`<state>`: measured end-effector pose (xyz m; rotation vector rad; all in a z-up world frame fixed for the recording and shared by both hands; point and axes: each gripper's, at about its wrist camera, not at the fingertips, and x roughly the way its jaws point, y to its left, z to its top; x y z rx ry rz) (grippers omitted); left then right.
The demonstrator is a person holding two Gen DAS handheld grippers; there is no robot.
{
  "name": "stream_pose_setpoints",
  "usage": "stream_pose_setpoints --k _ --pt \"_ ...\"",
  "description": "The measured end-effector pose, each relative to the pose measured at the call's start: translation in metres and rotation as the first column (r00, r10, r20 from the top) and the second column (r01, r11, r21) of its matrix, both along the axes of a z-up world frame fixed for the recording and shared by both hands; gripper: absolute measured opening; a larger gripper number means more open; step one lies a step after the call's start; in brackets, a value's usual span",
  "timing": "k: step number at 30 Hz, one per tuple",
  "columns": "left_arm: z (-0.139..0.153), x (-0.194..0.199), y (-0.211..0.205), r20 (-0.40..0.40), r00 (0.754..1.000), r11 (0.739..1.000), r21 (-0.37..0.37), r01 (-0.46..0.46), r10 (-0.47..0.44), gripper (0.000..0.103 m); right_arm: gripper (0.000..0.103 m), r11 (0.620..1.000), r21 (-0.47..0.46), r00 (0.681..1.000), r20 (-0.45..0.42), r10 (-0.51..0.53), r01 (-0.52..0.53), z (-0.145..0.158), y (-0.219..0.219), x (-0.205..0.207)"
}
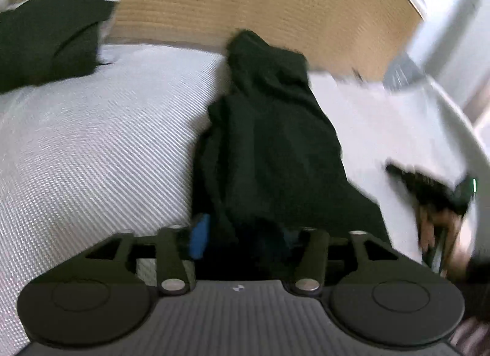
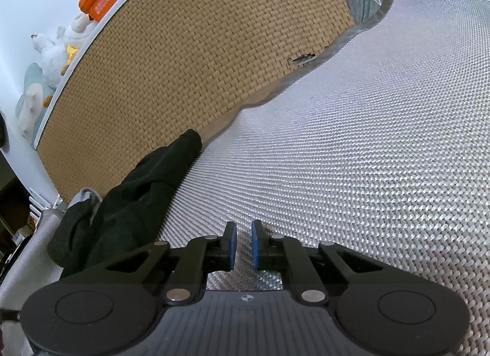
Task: Fold clothes
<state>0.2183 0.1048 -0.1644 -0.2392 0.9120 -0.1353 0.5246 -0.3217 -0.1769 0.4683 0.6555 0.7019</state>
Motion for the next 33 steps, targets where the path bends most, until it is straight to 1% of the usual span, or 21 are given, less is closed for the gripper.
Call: stream_pose_setpoints --k 2,4,5,6,8,11,13,16,18,19,20,21,22,23,24,26,28,29,30,31,33 --pt "-0.007 0.0 -0.011 -0.04 0.998 0.998 0.049 0.047 -0.045 0.056 0.009 1.0 0.0 1.0 -0.001 -0.002 0.002 -0.001 0.0 0.001" --pt "-0.013 -0.001 -0.018 -0.07 0.995 0.992 0.096 0.081 -0.074 0.046 0.005 1.0 -0.002 1.0 -0.003 -0.004 0.004 -0.001 0.0 0.001" --pt "-0.015 -0.003 -0.021 -0.074 0.993 0.988 0.118 0.098 -0.09 0.023 0.004 1.0 -0.003 1.0 -0.006 -0.005 0.005 -0.002 0.0 0.002" --pt "-0.013 -0.005 -0.021 -0.075 0.993 0.987 0.121 0.104 -0.095 0.017 0.001 1.0 -0.004 1.0 -0.01 -0.008 0.008 -0.003 0.001 0.003" --pt "-0.005 -0.009 -0.019 -0.075 0.992 0.988 0.115 0.105 -0.097 0.011 0.0 1.0 -0.006 1.0 -0.017 -0.013 0.013 -0.004 0.001 0.005" --pt "0.012 -0.021 -0.015 -0.06 0.994 0.984 0.15 0.094 -0.086 0.01 0.0 0.999 -0.026 1.0 -0.01 -0.02 0.02 -0.003 0.004 0.003" --pt "0.017 -0.028 -0.012 -0.068 0.995 0.983 0.164 0.086 -0.076 0.011 0.0 0.999 -0.046 1.0 -0.004 -0.028 0.027 -0.001 0.007 0.002" --pt "0.017 -0.034 -0.011 -0.074 0.997 0.982 0.182 0.049 -0.036 0.017 0.0 0.998 -0.059 1.0 -0.006 -0.028 0.028 0.0 0.008 0.001" --pt "0.013 -0.04 -0.009 -0.076 0.997 0.986 0.161 0.044 -0.032 0.029 0.0 0.999 -0.037 0.999 -0.023 -0.024 0.023 0.0 0.003 0.002" --pt "0.011 -0.044 -0.009 -0.077 0.997 0.988 0.149 0.043 -0.031 0.03 0.001 0.999 -0.038 0.999 -0.027 -0.023 0.022 0.0 0.002 0.002" --pt "0.009 -0.045 -0.012 -0.082 0.996 0.988 0.145 0.054 -0.042 0.035 0.003 0.999 -0.046 1.0 -0.023 -0.016 0.015 0.003 0.003 -0.001" --pt "0.006 -0.045 -0.016 -0.088 0.995 0.987 0.144 0.069 -0.057 0.044 0.011 0.998 -0.055 1.0 -0.018 -0.009 0.008 0.005 0.004 -0.003" --pt "0.006 -0.044 -0.021 -0.096 0.993 0.984 0.155 0.084 -0.07 0.048 0.024 0.998 -0.068 1.0 -0.002 0.013 -0.013 0.01 0.006 -0.009" --pt "0.005 -0.043 -0.027 -0.098 0.991 0.979 0.174 0.104 -0.088 0.054 0.032 0.996 -0.081 0.999 0.015 0.035 -0.034 0.014 0.007 -0.015" --pt "0.003 -0.04 -0.034 -0.109 0.988 0.974 0.187 0.129 -0.11 0.056 0.042 0.994 -0.098 0.998 0.035 0.059 -0.055 0.018 0.008 -0.023" --pt "-0.004 -0.036 -0.045 -0.144 0.978 0.96 0.218 0.178 -0.149 0.057 0.043 0.987 -0.131 0.993 0.056 0.1 -0.092 0.025 0.014 -0.04" --pt "-0.013 -0.033 -0.055 -0.189 0.966 0.94 0.26 0.221 -0.176 0.052 0.045 0.98 -0.13 0.986 0.056 0.158 -0.149 0.031 0.021 -0.06" --pt "-0.013 -0.032 -0.059 -0.198 0.962 0.93 0.281 0.237 -0.186 0.043 0.045 0.973 -0.129 0.979 0.051 0.199 -0.191 0.035 0.028 -0.071" --pt "-0.013 -0.033 -0.062 -0.204 0.959 0.919 0.303 0.252 -0.195 0.027 0.045 0.962 -0.145 0.97 0.049 0.24 -0.23 0.04 0.037 -0.083" --pt "-0.012 -0.033 -0.065 -0.219 0.952 0.907 0.317 0.278 -0.215 0.02 0.045 0.946 -0.167 0.956 0.053 0.289 -0.277 0.044 0.047 -0.096" --pt "-0.011 -0.037 -0.069 -0.248 0.939 0.881 0.35 0.317 -0.239 0.006 0.044 0.892 -0.224 0.909 0.051 0.414 -0.394 0.052 0.07 -0.124"
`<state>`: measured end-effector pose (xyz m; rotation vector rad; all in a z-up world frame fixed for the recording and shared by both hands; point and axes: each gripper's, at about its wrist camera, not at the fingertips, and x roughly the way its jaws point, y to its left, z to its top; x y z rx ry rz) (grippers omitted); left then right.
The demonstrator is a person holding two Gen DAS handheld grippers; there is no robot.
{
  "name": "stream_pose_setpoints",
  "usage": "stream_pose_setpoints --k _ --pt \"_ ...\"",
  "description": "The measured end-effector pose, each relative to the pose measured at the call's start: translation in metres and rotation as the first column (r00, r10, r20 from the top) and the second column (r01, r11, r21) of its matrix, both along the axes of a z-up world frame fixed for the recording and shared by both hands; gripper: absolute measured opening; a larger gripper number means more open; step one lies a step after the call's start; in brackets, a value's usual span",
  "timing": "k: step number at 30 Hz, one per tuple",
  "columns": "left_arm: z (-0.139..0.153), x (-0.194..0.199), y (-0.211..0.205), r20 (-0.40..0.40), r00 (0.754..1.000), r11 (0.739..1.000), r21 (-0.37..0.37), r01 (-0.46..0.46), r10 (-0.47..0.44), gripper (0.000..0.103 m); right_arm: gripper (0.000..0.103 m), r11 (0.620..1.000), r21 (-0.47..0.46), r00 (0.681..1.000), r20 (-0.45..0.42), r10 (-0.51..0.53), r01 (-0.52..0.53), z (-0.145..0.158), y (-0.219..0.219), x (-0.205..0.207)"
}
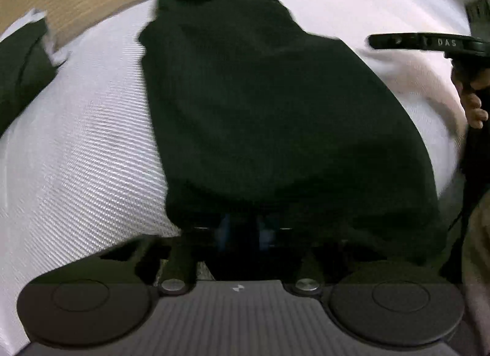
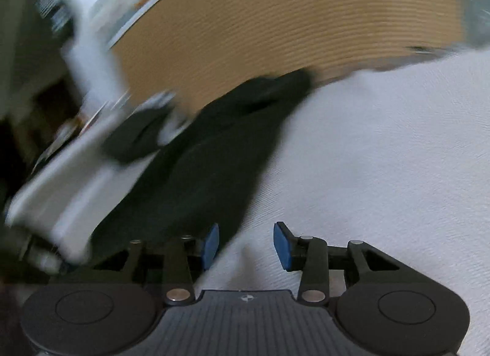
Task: Fold clothes
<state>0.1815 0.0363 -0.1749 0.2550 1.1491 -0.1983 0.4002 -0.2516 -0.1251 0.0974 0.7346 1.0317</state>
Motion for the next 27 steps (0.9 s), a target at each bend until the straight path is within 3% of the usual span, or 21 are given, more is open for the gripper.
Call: stream_pose_setpoints --k 3,6,9,12,13,17,21,24,27 --pt "-0.001 -0.009 -0.003 -0.018 0.999 0.994 0.098 0.037 -0.035 0.004 0.042 0.989 -0.103 0.994 -0.012 0.105 -0.106 0.004 0.022 -0.035" --pt "0.0 -0.014 -0.003 -0.023 0.999 0.99 0.137 0.042 -0.04 0.004 0.042 0.987 -0.138 0.996 -0.039 0.075 -0.079 0.01 0.012 -0.049" --pt "0.001 -0.011 0.001 -0.027 0.999 0.997 0.069 0.04 -0.038 0.005 0.042 0.99 -0.091 0.989 -0.114 0.097 -0.107 0.017 -0.008 -0.052" --pt "0.005 -0.006 0.011 -0.018 0.999 0.999 -0.015 0.031 -0.031 0.013 0.041 0.974 -0.131 0.979 -0.105 0.173 -0.186 0.02 -0.008 -0.067" --pt "0.007 -0.005 0.015 -0.005 1.0 0.999 -0.031 0.017 -0.018 0.015 0.036 0.965 -0.137 0.973 -0.1 0.21 -0.222 0.02 -0.006 -0.074" --pt "0.017 -0.004 0.031 0.052 0.997 0.993 -0.1 -0.056 0.061 0.027 0.032 0.918 -0.213 0.941 -0.121 0.315 -0.334 0.007 0.006 -0.109" --pt "0.027 -0.009 0.049 0.095 0.988 0.971 -0.216 -0.098 0.121 0.03 0.032 0.864 -0.311 0.916 -0.191 0.352 -0.397 -0.017 0.018 -0.133" --pt "0.03 -0.011 0.056 0.121 0.981 0.958 -0.263 -0.113 0.149 0.033 0.033 0.806 -0.376 0.887 -0.268 0.377 -0.456 -0.037 0.023 -0.15" --pt "0.032 -0.01 0.064 0.134 0.977 0.947 -0.297 -0.122 0.168 0.035 0.033 0.778 -0.414 0.878 -0.296 0.375 -0.472 -0.045 0.032 -0.158"
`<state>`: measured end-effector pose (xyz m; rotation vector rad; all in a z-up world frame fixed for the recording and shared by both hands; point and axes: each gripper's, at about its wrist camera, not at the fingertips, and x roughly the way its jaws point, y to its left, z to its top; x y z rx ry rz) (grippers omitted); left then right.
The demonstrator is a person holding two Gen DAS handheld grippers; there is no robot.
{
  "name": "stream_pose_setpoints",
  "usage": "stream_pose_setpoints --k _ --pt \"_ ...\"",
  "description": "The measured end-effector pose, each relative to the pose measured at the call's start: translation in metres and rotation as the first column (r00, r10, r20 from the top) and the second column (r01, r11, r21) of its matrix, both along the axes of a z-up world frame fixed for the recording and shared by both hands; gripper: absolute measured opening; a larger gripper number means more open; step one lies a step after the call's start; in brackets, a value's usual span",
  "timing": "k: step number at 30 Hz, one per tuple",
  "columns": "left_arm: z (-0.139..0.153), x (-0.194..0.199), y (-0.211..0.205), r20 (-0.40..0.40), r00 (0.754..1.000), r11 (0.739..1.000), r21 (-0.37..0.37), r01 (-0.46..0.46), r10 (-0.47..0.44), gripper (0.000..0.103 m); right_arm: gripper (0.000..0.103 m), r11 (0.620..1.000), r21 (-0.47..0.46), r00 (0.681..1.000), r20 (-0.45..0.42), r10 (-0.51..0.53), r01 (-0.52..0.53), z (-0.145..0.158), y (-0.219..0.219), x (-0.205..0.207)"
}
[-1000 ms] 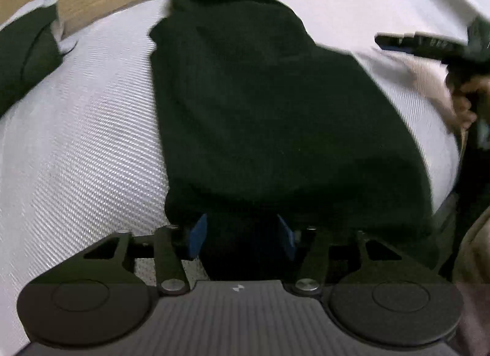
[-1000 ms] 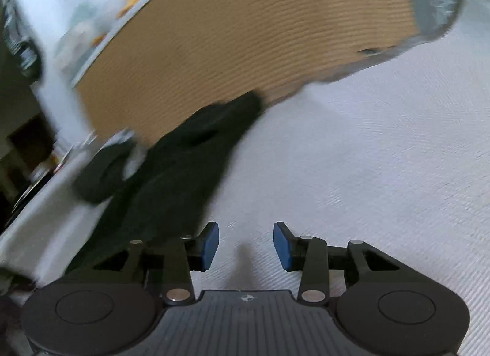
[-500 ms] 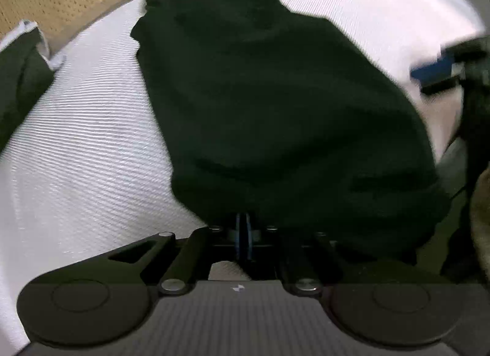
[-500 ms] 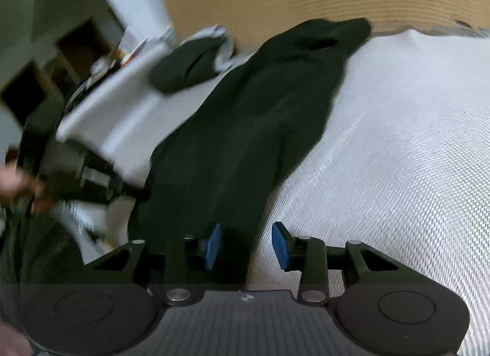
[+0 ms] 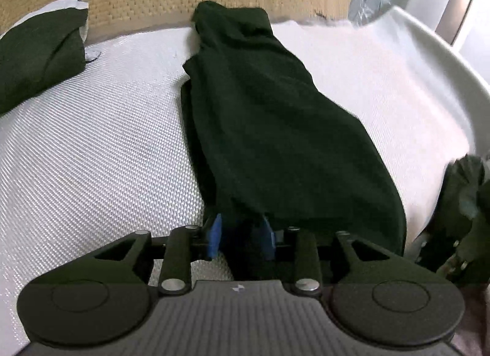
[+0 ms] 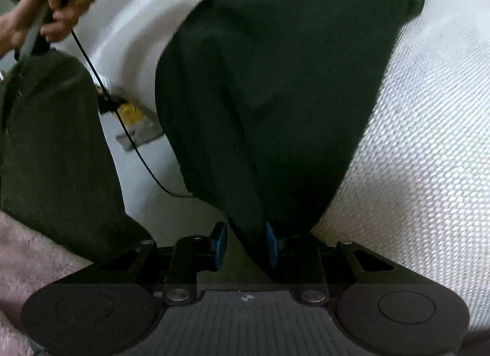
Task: Fold clothes
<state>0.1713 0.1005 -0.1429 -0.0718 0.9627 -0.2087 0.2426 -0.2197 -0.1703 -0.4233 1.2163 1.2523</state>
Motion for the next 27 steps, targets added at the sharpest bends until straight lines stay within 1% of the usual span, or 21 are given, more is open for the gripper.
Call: stream_pose_setpoints --k 3,7,9,13,15,18,20,23,27 --pt "-0.001 0.003 0.002 0.004 1.0 1.0 -0.023 -0.012 0.012 0.037 0.035 0.999 -0.047 0.998 -0.054 -0.03 0.027 -0.011 0.0 0.005" --pt "-0.002 0.004 -0.001 -0.001 1.0 1.0 -0.025 0.007 -0.007 0.039 0.035 0.996 -0.021 0.992 -0.092 -0.083 0.081 -0.005 -0.012 0.007" --pt "-0.002 0.005 -0.002 0.007 1.0 0.999 -0.035 0.023 -0.022 0.041 0.036 0.996 -0.026 0.988 -0.125 -0.091 0.089 -0.006 -0.016 0.006" --pt "-0.007 0.007 -0.006 0.004 1.0 0.999 -0.043 0.029 -0.029 0.043 0.039 0.996 -0.047 0.988 -0.133 -0.08 0.074 -0.011 -0.011 0.005" --pt "-0.01 0.008 -0.009 -0.001 0.999 0.999 -0.039 0.038 -0.038 0.044 0.041 0.994 -0.092 0.983 -0.166 -0.08 0.066 -0.019 -0.004 0.003" --pt "-0.014 0.011 -0.016 -0.015 0.998 0.998 -0.024 0.06 -0.06 0.044 0.041 0.99 -0.139 0.982 -0.186 -0.038 0.012 -0.025 0.001 -0.008" --pt "-0.016 0.013 -0.02 -0.025 0.997 0.997 -0.016 0.077 -0.078 0.044 0.041 0.994 -0.104 0.988 -0.15 -0.031 0.016 -0.017 0.001 -0.01" --pt "-0.017 0.011 -0.021 -0.03 0.995 0.996 -0.018 0.09 -0.09 0.044 0.041 0.995 -0.043 0.986 -0.138 -0.091 0.086 -0.005 -0.008 -0.001" --pt "-0.017 0.011 -0.013 -0.029 0.997 0.995 -0.068 0.068 -0.07 0.044 0.041 0.984 0.029 0.978 -0.122 -0.172 0.176 0.009 -0.022 0.012"
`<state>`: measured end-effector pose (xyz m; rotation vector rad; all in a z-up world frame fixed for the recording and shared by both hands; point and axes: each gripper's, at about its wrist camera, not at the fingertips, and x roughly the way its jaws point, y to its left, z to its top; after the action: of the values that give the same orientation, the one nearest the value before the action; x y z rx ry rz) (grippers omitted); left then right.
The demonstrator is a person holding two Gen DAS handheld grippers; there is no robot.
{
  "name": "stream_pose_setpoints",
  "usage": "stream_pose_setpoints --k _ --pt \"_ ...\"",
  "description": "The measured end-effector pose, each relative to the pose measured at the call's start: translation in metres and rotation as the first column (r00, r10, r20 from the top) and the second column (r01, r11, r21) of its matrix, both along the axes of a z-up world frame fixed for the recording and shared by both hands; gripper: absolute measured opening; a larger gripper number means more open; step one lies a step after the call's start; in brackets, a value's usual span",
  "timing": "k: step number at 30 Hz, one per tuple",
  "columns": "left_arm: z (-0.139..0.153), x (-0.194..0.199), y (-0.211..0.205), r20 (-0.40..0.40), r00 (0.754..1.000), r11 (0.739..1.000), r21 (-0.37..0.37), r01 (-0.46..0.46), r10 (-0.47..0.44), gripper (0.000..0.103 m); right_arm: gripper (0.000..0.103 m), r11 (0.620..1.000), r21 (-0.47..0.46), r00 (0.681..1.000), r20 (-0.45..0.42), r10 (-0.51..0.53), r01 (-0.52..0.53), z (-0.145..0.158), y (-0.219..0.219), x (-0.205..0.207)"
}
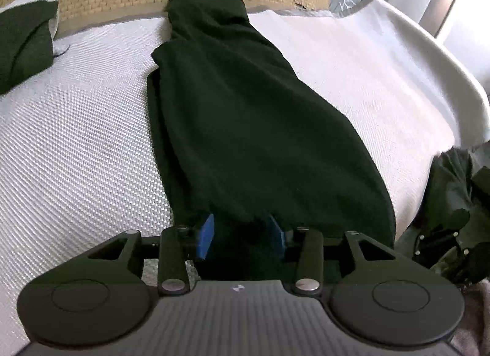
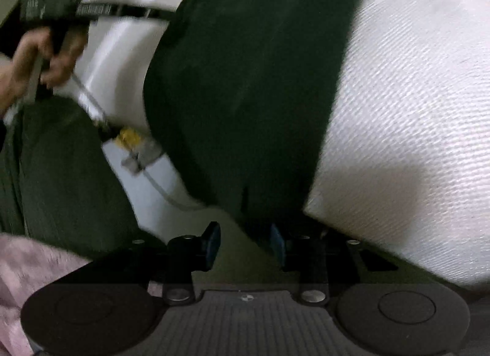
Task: Fold clothes
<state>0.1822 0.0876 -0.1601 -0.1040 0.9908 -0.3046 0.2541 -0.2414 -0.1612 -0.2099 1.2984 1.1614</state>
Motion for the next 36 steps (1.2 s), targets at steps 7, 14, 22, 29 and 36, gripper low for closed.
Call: stream_pose_setpoints --k 7,14,22,29,36 --pt "-0.003 0.005 0.011 -0.019 0.999 0.996 -0.084 -0.032 0.03 0.044 0.041 0.986 -0.128 0.993 0.044 0.111 -0.104 -0.024 -0.005 -0.011" --pt "-0.005 0.008 0.014 -0.021 0.999 0.993 -0.107 -0.041 0.039 0.044 0.041 0.94 -0.266 0.975 0.011 0.224 -0.213 -0.049 0.011 -0.026" --pt "-0.004 0.008 0.017 -0.014 0.999 0.993 -0.106 -0.046 0.044 0.044 0.041 0.945 -0.248 0.977 -0.02 0.214 -0.212 -0.046 0.0 -0.033" --pt "-0.002 0.007 0.018 -0.009 0.999 0.993 -0.11 -0.049 0.049 0.045 0.041 0.985 -0.142 0.991 0.074 0.11 -0.099 -0.016 -0.026 -0.031" --pt "-0.003 0.011 0.021 -0.018 0.998 0.989 -0.136 -0.058 0.057 0.045 0.041 0.954 -0.182 0.951 0.157 0.267 -0.238 -0.023 -0.01 -0.058"
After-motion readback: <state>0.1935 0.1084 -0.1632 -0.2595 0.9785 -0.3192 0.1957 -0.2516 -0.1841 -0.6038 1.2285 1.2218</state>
